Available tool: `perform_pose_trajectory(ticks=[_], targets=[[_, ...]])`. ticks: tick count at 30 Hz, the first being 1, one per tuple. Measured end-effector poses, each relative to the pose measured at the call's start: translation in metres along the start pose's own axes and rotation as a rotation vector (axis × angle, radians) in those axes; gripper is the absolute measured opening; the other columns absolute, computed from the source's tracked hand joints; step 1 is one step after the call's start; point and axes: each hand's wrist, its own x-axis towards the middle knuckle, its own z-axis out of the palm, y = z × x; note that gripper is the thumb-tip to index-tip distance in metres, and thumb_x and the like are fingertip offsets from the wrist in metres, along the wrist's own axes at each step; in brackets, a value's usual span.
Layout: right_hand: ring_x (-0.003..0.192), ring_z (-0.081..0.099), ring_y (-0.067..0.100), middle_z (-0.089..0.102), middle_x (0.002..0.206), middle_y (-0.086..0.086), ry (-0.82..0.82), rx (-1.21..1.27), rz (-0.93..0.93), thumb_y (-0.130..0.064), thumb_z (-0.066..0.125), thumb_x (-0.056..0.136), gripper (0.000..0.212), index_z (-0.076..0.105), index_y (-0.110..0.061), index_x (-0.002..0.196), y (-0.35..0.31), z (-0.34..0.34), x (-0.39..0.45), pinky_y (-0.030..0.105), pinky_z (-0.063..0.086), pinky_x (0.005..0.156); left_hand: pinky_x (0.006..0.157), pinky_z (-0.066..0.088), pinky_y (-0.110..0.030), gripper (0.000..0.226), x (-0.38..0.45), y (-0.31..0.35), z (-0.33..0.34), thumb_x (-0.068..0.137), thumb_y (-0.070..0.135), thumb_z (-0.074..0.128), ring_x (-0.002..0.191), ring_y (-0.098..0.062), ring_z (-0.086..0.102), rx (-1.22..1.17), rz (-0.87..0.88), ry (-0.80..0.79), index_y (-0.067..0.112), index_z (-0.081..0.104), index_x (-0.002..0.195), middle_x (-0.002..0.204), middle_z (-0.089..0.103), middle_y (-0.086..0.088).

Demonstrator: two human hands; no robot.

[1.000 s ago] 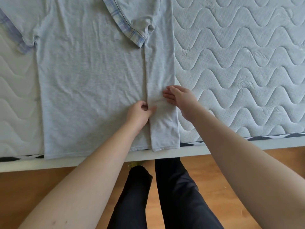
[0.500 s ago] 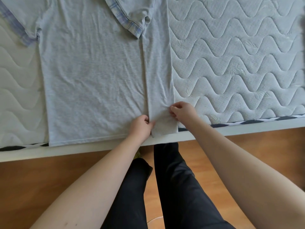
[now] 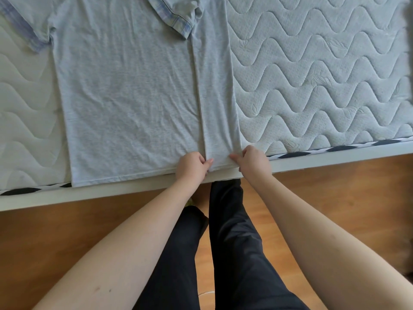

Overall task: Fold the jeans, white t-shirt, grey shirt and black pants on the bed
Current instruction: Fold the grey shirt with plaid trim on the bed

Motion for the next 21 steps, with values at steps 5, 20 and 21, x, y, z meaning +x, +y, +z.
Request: perform_pose_trajectory(ticks=[5,20,21], targets=[[0.076,0.057,0.023,0.061,0.085,0.002,-0.004,-0.152,0.015,-0.054,0.059,0.091,0.041,0.054,-0.014,0.091,-0.003,-0.006,0.001,0.029,0.033,0.052,0.064,0.052,-0.032,0.029,0.007,0.005,-0.011,0.094,0.043,0.059,0.070,-0.017,0.064,0.178,0.058,0.039,0.020,0.058,0.078,0.075,0.068,0.001],[0.115,0.050,0.028,0.055,0.128,0.006,0.387,-0.067,-0.402,-0.039,0.050,0.097,0.038,0.050,-0.017,0.129,-0.069,-0.056,0.075,0.038,0.037,0.089,0.097,0.039,-0.041,0.032,0.101,0.082,-0.054,0.094,0.023,0.053,0.116,-0.032,0.053,0.279,0.487,0.499,0.010,0.060,0.122,0.123,0.058,-0.012],[0.128,0.044,0.027,0.050,0.139,0.006,0.442,-0.088,-0.490,-0.036,0.050,0.098,0.045,0.045,-0.017,0.139,-0.077,-0.055,0.083,0.038,0.033,0.100,0.103,0.035,-0.040,0.039,0.113,0.089,-0.057,0.094,0.025,0.051,0.127,-0.030,0.048,0.335,0.509,0.504,0.011,0.056,0.130,0.134,0.054,-0.011]])
